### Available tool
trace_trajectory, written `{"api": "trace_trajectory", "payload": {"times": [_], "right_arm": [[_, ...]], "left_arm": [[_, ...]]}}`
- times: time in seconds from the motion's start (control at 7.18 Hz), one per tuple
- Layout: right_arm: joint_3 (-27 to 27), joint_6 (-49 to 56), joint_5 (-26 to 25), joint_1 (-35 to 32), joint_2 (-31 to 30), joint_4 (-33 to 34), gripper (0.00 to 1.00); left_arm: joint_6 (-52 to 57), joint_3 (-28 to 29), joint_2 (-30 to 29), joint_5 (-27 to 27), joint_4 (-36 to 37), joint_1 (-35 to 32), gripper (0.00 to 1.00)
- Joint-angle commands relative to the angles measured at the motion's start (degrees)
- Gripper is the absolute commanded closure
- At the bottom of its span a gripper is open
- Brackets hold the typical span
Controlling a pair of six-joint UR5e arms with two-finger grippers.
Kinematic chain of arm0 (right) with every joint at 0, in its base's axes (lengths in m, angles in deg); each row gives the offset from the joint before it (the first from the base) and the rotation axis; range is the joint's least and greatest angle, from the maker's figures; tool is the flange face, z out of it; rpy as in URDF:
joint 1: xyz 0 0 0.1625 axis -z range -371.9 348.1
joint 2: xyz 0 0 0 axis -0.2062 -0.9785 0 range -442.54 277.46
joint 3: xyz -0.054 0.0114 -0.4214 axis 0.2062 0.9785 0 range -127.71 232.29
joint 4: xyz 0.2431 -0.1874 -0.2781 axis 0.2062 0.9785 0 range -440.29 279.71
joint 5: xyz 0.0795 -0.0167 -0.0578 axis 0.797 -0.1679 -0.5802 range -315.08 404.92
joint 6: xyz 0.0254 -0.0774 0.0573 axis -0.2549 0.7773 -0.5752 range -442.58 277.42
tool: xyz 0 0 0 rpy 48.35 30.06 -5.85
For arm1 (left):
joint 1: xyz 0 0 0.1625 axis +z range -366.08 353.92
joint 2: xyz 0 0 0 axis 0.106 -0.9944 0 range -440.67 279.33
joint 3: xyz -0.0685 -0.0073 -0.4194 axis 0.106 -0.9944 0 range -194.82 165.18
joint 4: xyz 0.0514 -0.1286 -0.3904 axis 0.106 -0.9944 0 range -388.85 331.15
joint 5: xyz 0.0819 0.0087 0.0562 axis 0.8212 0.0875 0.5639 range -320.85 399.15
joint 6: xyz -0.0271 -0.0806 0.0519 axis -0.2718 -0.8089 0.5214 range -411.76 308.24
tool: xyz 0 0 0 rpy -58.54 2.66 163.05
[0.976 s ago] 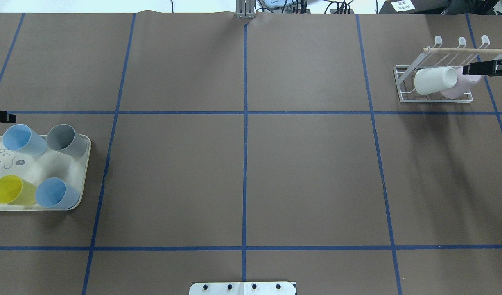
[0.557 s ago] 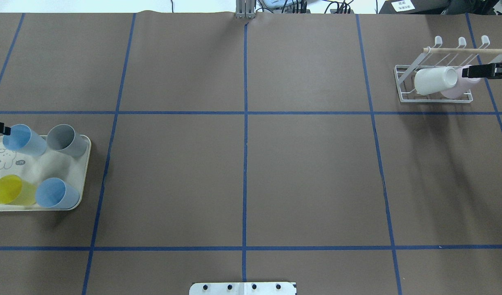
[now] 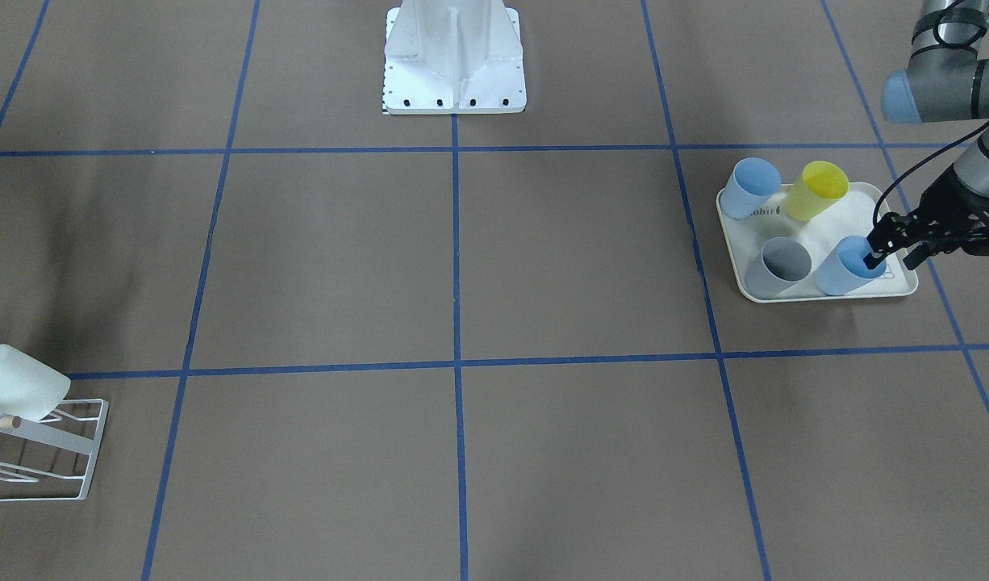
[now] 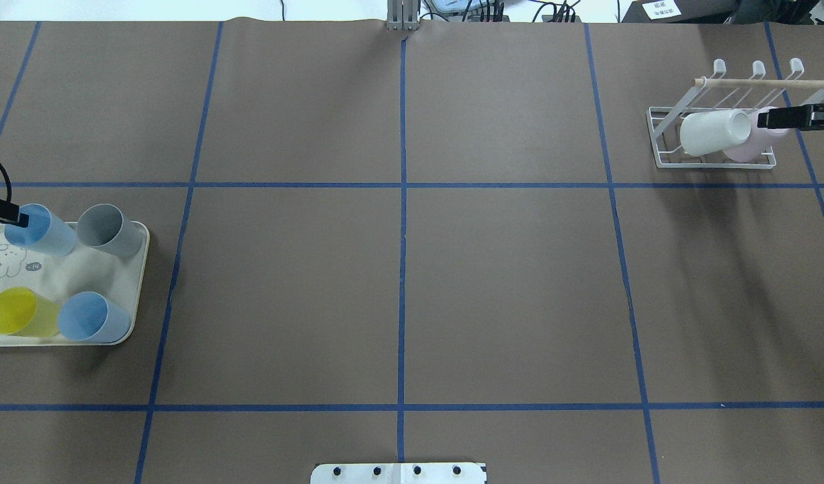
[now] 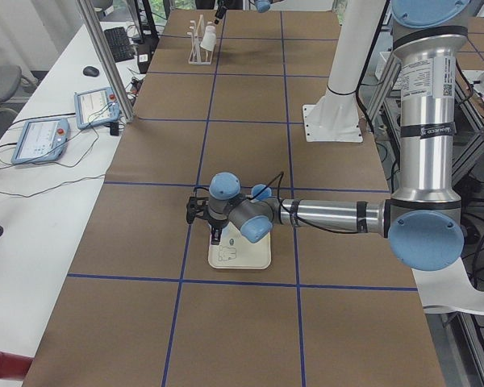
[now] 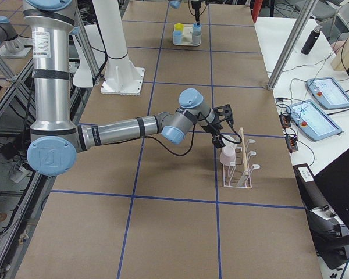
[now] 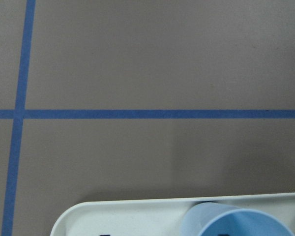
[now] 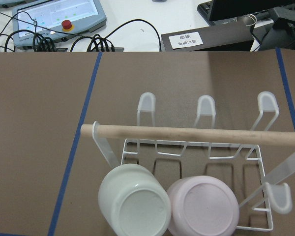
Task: Transfer IKEA cup to right arm and place on rack
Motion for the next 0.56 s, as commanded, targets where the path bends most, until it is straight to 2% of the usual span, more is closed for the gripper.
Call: {"api": "trace_trajectory", "payload": {"times": [0.0, 0.14, 0.28, 0.42], "right_arm": [[0.0, 0.0, 0.0, 0.0, 0.0, 0.0, 0.00], [0.0, -0.1, 0.0, 0.1, 0.0, 0.0, 0.00], [0.0, -0.1, 0.0, 0.1, 0.0, 0.0, 0.00], [-0.2, -0.1, 0.2, 0.1, 0.1, -0.1, 0.00]], "left_arm": [[-0.5, 0.0, 0.1, -1.6, 0.2, 0.4, 0.93], [-0.5, 0.1, 0.2, -1.8, 0.2, 0.4, 1.00], [-0.5, -0.1, 0.2, -2.0, 0.2, 0.4, 1.00], [-0.5, -0.4, 0.0, -5.4, 0.3, 0.0, 1.00]]}}
